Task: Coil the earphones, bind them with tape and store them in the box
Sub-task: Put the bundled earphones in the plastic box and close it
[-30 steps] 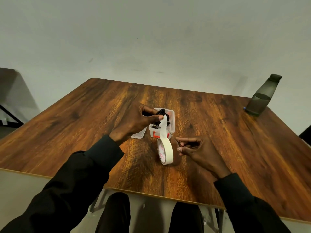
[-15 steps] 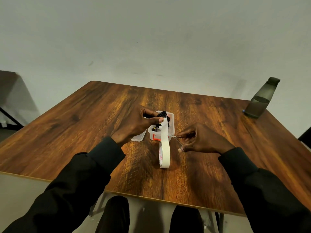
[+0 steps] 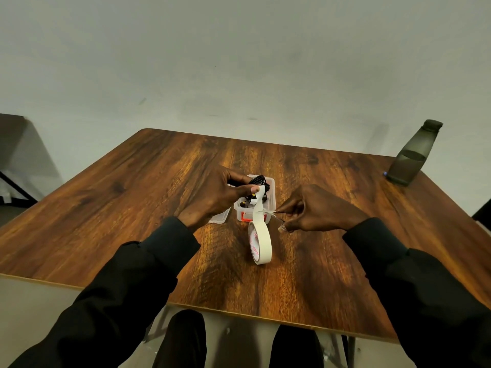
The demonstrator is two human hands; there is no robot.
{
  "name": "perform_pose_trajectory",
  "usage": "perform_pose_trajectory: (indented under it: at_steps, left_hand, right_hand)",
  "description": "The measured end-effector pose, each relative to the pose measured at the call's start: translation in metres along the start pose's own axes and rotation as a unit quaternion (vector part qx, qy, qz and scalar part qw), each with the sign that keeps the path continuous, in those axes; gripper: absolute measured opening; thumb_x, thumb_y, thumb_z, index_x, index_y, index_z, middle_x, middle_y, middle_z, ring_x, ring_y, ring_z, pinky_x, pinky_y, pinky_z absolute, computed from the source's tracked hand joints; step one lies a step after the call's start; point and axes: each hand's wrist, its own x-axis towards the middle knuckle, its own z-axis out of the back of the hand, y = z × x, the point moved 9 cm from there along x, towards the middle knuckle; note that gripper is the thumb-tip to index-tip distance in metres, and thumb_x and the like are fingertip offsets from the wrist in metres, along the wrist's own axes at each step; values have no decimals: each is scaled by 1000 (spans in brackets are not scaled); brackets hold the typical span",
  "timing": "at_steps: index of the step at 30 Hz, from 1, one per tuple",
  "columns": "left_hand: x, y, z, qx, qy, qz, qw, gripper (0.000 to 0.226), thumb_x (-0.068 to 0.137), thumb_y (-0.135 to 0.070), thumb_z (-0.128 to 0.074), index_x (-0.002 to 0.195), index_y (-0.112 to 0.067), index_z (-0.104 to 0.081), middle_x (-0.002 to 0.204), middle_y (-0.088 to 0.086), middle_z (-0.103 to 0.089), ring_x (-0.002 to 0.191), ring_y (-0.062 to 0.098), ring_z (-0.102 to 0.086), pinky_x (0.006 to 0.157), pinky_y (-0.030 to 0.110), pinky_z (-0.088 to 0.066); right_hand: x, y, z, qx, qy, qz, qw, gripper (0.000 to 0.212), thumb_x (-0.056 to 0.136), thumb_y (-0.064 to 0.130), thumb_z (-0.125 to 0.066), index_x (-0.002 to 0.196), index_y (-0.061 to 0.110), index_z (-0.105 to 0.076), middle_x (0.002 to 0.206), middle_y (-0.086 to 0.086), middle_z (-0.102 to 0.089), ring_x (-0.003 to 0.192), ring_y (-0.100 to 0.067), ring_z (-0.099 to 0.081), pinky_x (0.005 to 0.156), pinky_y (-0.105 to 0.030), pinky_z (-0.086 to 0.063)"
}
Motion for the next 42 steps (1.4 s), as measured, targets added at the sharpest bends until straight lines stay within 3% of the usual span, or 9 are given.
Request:
perform_pose_trajectory:
  at_steps: [4,8,17,22,28,33,42]
  left_hand:
    - [0,-1,-1,-3,-1,-2,1000,15,92,-9,-72,104,-3,-78,88,-10,-70,76,-18,-63,71,-2,-42]
    - [0,1,-2,1,5,6,1000,13,93,-13,-72,101,-7,-79,86,-12,-70,75,-18,-63,69,-4,-39]
    - [-2,10,-10,-58,31,34,997,10,96,-13,-67,96,-12,-77,92,-5,-75,78,-8,-69,69,3,-48]
    - [-4,13,-20,-114,68,54,990,16,97,-14,-65,89,-22,-75,95,-2,-77,81,2,-70,70,15,-52]
    - [-4,10,-24,-116,72,58,989,12,97,-17,-66,91,-17,-76,98,8,-78,80,10,-68,73,27,-51]
    - [-4,7,-26,-124,77,60,987,14,98,-18,-64,92,-21,-76,98,3,-78,77,4,-69,68,19,-51]
    - [-2,7,-31,-120,82,66,987,14,100,-15,-61,100,-8,-74,97,3,-76,75,-1,-69,65,11,-52]
  right_hand:
    - [1,-2,2,6,15,-3,1000,33,81,30,-84,111,16,-79,80,22,-68,72,11,-64,66,-15,-49]
    - [-1,-3,3,9,33,4,999,31,82,27,-83,110,14,-79,82,11,-75,71,1,-68,66,-20,-54]
    - [-8,1,4,38,61,8,997,29,83,21,-82,110,12,-79,89,9,-77,72,-2,-69,65,-16,-55]
    - [-11,2,5,36,75,3,997,28,84,26,-82,109,15,-80,91,5,-79,76,-10,-71,73,-37,-61]
    - [-13,3,6,41,63,1,997,27,86,23,-80,111,15,-78,87,-1,-79,69,-9,-70,61,-10,-49]
    - [-14,-1,10,25,57,-4,998,32,85,29,-80,114,17,-78,92,3,-78,76,-4,-68,63,-8,-47]
    - [-13,1,11,2,42,1,999,38,84,33,-80,119,17,-75,104,9,-75,86,4,-65,67,-4,-45]
